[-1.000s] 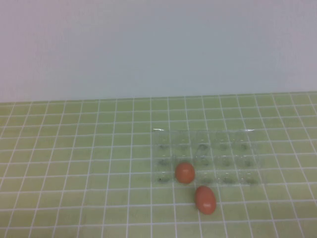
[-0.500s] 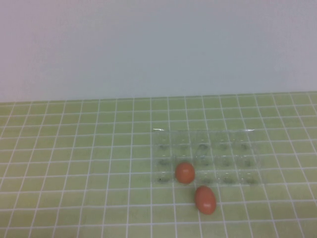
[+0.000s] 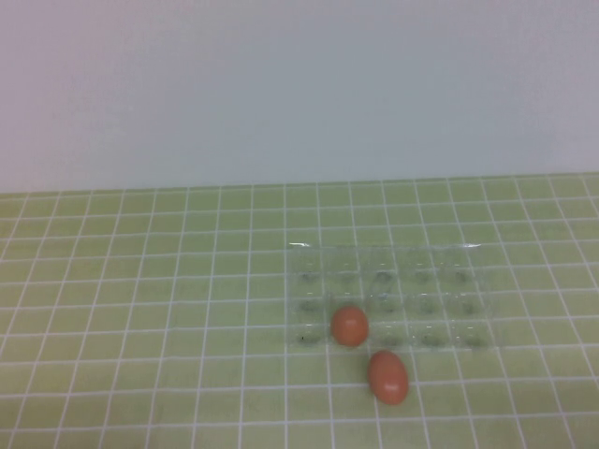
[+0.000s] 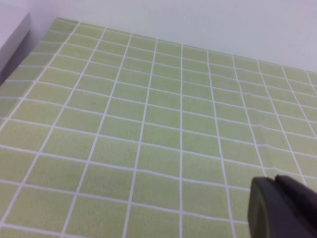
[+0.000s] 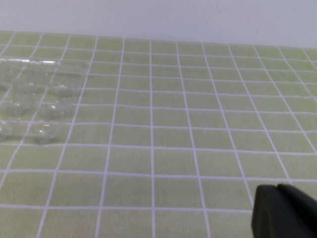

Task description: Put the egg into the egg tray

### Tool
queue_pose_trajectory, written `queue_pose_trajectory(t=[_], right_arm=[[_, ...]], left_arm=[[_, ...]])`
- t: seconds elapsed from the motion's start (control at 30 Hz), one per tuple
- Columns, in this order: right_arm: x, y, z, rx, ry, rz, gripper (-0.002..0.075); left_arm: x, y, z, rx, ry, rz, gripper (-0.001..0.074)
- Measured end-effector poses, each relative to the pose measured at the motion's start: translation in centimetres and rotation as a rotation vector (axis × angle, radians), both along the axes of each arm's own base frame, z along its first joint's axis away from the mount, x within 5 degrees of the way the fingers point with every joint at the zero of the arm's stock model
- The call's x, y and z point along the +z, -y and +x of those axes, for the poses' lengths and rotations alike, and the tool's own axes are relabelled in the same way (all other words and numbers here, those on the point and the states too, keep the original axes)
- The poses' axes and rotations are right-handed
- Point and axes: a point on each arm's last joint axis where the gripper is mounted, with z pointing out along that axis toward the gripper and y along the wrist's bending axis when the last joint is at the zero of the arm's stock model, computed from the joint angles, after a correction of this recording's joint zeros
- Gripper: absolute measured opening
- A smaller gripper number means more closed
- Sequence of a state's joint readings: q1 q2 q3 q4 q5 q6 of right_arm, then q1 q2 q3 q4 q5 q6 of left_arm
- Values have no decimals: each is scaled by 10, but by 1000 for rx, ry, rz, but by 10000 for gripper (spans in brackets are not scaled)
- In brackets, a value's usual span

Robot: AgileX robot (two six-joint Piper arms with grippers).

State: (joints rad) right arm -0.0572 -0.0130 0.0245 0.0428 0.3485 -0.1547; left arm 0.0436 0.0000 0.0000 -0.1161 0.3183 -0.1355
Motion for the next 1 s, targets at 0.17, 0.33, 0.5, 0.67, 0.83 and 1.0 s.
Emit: queue_pose_trajectory(t=[0.17, 0.33, 0.5, 0.67, 0.83, 1.0], right_arm=[[0, 0, 0, 0, 0, 0, -1], [0, -2, 0, 5, 1, 57, -1], [0, -3, 0, 9, 3, 83, -1], [10, -5, -1, 31, 22, 90, -1], [40, -5, -5, 43, 90, 76, -1], [63, -6, -7, 47, 104, 80, -1]], left_arm=[[0, 0, 0, 0, 0, 0, -4], [0, 0, 0, 0, 0, 0, -4], [0, 0, 0, 0, 0, 0, -4], [0, 0, 0, 0, 0, 0, -4], [0, 0, 0, 0, 0, 0, -4], [0, 0, 0, 0, 0, 0, -4]])
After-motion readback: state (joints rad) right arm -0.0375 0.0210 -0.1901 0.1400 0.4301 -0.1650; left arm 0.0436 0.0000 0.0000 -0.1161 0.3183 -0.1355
